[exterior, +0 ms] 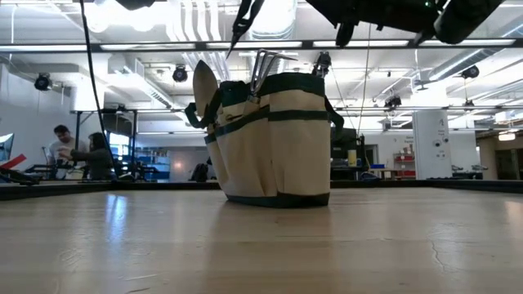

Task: Pick & Place Garden tools in Gardening bag
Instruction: Put the shear scissors into the pocket of the gardening bag

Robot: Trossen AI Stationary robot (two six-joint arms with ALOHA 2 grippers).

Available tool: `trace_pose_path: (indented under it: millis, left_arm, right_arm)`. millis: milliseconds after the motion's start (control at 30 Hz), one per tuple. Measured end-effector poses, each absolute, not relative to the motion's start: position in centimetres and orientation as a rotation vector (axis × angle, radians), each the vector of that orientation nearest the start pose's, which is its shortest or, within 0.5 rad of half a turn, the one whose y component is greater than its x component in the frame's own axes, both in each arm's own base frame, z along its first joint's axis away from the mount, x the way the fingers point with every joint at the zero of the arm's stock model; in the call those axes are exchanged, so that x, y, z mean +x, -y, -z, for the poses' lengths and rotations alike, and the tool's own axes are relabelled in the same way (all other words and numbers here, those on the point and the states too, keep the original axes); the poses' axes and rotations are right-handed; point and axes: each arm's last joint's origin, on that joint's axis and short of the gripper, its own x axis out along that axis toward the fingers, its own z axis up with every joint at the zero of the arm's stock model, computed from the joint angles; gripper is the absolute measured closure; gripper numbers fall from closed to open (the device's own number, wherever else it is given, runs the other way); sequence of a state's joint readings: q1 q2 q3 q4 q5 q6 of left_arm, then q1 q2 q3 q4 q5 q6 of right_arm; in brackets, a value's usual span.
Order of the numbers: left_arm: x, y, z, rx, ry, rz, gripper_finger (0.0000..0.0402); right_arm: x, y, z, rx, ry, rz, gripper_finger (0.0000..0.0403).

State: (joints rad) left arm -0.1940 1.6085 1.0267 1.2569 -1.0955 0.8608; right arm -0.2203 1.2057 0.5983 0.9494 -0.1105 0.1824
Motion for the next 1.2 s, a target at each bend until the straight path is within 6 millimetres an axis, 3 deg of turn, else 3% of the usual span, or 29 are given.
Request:
trace_pose_path:
  millis: [200, 400, 633, 933, 1200]
  left_arm:
    - [33.1, 3.4, -33.7, 0.339, 0.192, -1.001, 0.0379]
    - [33.2, 2.7, -33.7, 0.319, 0.214, -1.002, 0.0379]
    - [33.4, 2.5, -33.8, 0.313, 0.261, -0.956, 0.0379]
    - [33.4, 2.6, -33.8, 0.314, 0.278, -0.934, 0.0379]
    - [33.4, 2.6, -33.7, 0.327, 0.267, -0.933, 0.0379]
  right_arm:
    - [25.0, 5.3, -30.0, 0.116, 0.361, 0.083, 0.0247]
    - [25.3, 4.5, -30.8, 0.076, 0.381, 0.058, 0.0216]
    - [26.2, 3.8, -31.2, 0.030, 0.370, 0.041, 0.0211]
    - [29.4, 4.4, -30.8, 0.033, 0.334, 0.043, 0.0210]
    - [30.9, 4.6, -30.9, 0.034, 0.324, 0.042, 0.0211]
